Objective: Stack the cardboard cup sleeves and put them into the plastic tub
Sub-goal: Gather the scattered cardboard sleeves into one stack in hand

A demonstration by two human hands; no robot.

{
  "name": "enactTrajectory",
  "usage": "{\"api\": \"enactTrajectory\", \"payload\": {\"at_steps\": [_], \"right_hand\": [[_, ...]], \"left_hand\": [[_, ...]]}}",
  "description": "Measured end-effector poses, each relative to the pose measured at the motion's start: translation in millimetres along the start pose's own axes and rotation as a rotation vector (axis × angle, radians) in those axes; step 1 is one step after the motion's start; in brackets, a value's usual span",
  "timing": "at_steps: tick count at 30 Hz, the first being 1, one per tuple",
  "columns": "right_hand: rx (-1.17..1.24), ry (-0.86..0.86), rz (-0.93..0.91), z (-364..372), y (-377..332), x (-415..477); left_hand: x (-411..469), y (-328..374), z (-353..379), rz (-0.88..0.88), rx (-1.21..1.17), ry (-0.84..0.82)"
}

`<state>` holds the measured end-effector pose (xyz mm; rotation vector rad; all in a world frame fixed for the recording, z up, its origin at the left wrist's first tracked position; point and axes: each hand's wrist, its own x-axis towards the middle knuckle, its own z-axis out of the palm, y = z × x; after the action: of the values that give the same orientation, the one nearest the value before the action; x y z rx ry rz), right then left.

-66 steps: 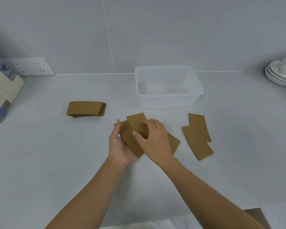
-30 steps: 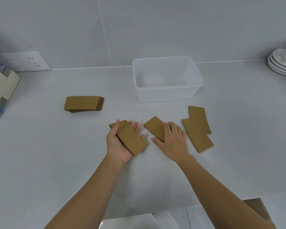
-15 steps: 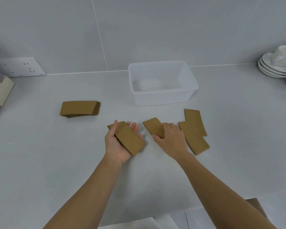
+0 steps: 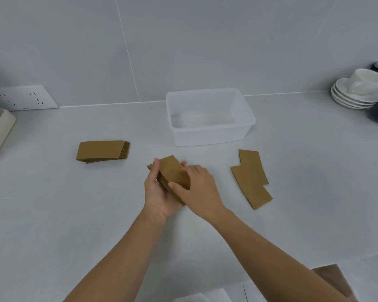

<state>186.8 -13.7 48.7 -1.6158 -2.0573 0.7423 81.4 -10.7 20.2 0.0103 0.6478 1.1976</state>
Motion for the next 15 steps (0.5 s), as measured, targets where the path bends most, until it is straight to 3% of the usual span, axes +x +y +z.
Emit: {"api": "enactTrajectory", "payload": {"at_steps": [8, 12, 15], "right_hand": [[-0.023, -0.061, -0.016, 6, 13, -7], [0.062, -0.169, 0.020, -10, 25, -5], [0.106, -0.107, 0.086, -26, 39, 0]], "left_hand": [[0, -10, 2, -0.024, 0.024, 0.055], [3, -15, 2, -0.065, 0.042, 0.107], [6, -20, 5, -0.094, 0.032, 0.109]]}}
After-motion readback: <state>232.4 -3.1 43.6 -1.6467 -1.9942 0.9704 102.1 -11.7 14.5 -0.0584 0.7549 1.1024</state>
